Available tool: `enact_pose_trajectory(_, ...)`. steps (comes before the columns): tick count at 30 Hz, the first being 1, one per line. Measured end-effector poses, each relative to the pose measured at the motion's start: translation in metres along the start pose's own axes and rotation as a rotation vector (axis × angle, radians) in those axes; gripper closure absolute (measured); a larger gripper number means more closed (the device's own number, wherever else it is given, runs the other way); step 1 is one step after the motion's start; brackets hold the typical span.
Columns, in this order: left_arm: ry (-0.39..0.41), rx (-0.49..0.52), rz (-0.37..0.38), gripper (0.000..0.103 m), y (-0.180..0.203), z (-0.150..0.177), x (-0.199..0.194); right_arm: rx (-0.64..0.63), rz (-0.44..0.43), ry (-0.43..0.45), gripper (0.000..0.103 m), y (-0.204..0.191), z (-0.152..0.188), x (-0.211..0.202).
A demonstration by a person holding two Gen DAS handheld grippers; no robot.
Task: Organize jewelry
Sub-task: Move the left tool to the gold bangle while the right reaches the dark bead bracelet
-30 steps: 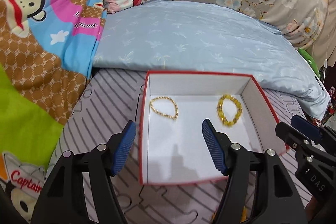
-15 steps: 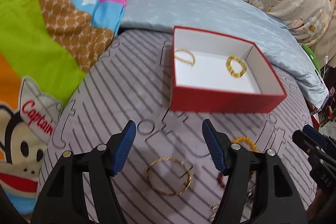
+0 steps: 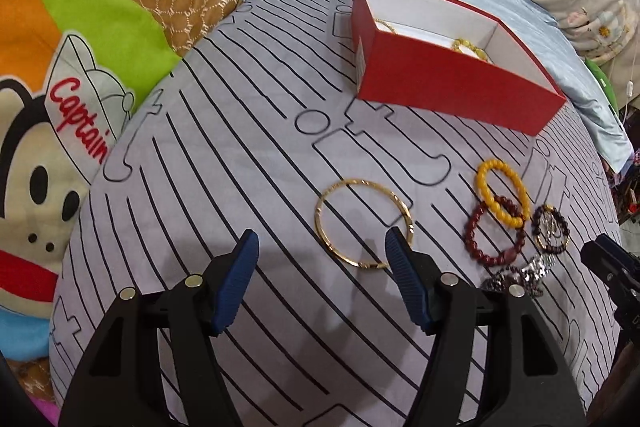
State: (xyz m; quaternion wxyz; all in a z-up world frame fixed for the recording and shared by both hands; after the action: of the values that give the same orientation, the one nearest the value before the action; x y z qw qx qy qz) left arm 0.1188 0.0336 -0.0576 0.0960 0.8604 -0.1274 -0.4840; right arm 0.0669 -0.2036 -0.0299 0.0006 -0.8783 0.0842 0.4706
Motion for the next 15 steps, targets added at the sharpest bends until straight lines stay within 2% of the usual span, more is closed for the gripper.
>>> enact_pose_trajectory(2,0.011,0.009,0.004,0.024,0.005,0.002,0.000,0.004,-0.001,-0.011,0.060,0.002,0.004,0.001)
enact_pose_trajectory(3,0.018,0.015,0.004,0.022,0.007,0.003,0.000,0.006,-0.002,-0.016,0.060,0.002,0.005,0.002)
enact_pose_trajectory(6,0.019,0.051,-0.001,0.022,0.015,0.002,0.005,0.005,-0.005,-0.023,0.060,0.001,0.008,0.003)
enact_pose_trajectory(10,0.001,0.049,-0.006,0.022,0.017,0.000,0.020,-0.001,-0.008,-0.022,0.060,-0.001,0.007,0.003)
enact_pose_trajectory(15,0.006,0.092,-0.050,0.022,0.020,0.000,0.029,-0.002,-0.010,-0.030,0.060,-0.002,0.008,0.006)
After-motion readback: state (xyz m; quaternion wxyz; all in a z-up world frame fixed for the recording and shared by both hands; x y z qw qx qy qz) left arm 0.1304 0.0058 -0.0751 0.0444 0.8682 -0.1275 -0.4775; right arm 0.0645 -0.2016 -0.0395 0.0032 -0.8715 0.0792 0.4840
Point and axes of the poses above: each gripper's, at about its wrist camera, not at the fingertips, and x roughly the way its jaws point, y to its right, z to its underside, the point moved 3 cm from there along x, roughly the way its jaws point, and after that the axes turned 12 degrees about z, right-handed, at the moved point
